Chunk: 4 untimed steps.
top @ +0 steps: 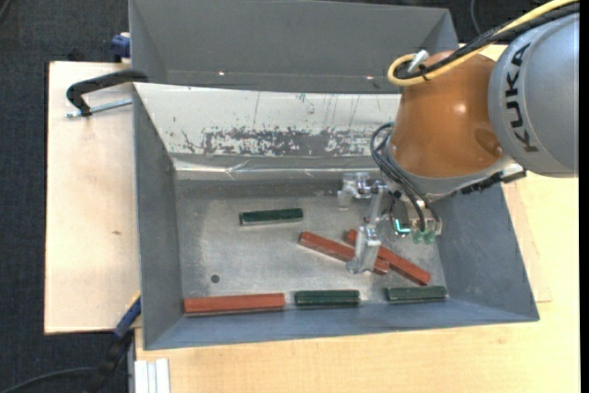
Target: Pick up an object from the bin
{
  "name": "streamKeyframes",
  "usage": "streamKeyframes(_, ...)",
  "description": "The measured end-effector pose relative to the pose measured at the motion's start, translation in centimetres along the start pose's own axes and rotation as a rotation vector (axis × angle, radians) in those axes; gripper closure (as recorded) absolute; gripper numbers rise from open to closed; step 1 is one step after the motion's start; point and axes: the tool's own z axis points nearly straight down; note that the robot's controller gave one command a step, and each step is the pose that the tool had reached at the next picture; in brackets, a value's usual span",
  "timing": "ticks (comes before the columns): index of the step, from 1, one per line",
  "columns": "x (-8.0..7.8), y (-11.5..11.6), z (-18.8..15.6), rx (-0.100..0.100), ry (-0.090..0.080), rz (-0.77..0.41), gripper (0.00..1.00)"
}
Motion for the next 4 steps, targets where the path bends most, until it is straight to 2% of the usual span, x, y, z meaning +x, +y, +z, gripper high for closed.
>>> streamKeyframes(1,-1.0,-5.7,10.0,0.002,0.000,-0.047,0.00)
streamKeyframes(2,-1.1,-5.5,9.6,0.000,-0.006,-0.049,1.00)
streamKeyframes(3,-2.3,-4.3,-2.6,0.001,-0.019,-0.061,1.00)
streamKeyframes(4,-0.4,-2.8,-9.6,0.002,-0.017,-0.249,1.00)
